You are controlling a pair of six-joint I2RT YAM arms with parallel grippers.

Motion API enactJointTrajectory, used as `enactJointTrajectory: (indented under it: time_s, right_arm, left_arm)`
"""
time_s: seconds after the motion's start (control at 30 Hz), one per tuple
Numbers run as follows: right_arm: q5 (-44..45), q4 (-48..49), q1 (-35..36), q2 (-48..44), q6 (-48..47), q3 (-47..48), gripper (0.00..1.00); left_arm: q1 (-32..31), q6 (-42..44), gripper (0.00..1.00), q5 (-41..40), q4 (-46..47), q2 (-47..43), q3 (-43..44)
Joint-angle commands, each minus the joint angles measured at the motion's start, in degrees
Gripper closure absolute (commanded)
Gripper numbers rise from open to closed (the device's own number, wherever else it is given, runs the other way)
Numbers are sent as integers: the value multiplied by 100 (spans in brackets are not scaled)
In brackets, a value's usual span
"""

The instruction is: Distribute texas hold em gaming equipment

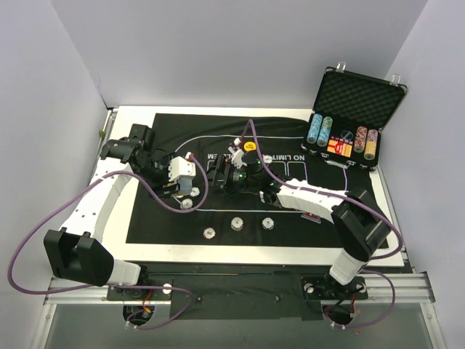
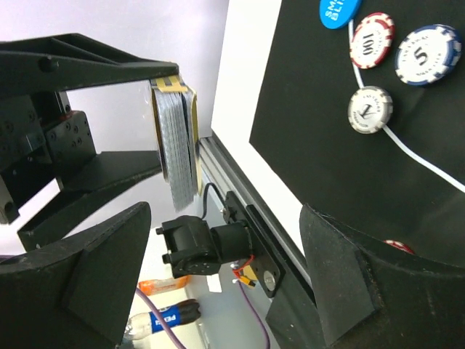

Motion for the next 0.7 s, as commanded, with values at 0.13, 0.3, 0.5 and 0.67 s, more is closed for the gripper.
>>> enactJointTrajectory:
  time_s: [0.13,0.3,0.5,0.67]
  right_arm:
    - [-275,1087,184,170,412,538,22]
    - [-302,955,308,345,350,723,22]
    - [-302,727,395,609,210,1013,24]
    - [-302,683,466,715,140,1066,25]
  left_arm:
    - [-135,-72,100,84,-308,-38,323]
    - [-152,-98,100,67,-290,-29,341]
    - [-214,-116,100,84,-378,32,534]
    - [-249,-81,100,40,-457,76,683]
